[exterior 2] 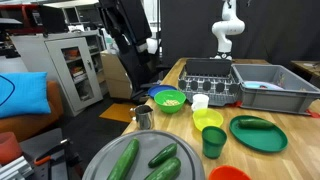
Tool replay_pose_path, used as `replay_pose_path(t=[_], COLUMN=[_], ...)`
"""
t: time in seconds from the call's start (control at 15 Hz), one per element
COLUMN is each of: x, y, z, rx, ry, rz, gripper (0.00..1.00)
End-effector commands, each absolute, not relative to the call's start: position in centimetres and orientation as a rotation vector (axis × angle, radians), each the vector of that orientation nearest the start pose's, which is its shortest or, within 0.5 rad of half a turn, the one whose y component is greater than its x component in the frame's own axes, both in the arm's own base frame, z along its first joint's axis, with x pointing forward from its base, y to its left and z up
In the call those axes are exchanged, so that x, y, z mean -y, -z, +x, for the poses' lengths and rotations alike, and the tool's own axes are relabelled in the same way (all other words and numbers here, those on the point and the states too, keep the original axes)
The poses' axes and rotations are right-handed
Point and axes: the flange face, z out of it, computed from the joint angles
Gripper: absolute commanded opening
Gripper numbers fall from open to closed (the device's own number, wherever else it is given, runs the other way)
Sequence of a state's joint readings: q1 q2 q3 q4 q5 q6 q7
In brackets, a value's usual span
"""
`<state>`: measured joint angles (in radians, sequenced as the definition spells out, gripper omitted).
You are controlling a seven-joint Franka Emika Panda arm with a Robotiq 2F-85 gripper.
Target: Put the yellow bowl on the drying rack.
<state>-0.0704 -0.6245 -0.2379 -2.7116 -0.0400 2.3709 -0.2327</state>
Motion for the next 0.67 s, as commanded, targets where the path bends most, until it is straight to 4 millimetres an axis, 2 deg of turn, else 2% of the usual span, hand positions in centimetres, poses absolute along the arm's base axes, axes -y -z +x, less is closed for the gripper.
replay_pose_path(t=[0.0, 0.27, 0.47, 0.6], x=[11.2, 10.9, 9.2, 7.2], y=[-43.6, -43.8, -44.9, -45.7], z=[35.6, 36.1, 38.9, 41.7], rx=[-0.04, -0.049, 0.057, 0.175], ry=[0.446, 0.467, 0.526, 0.597], rz=[-3.073, -3.086, -3.124, -3.134], gripper=[1.0, 1.0, 1.0, 1.0])
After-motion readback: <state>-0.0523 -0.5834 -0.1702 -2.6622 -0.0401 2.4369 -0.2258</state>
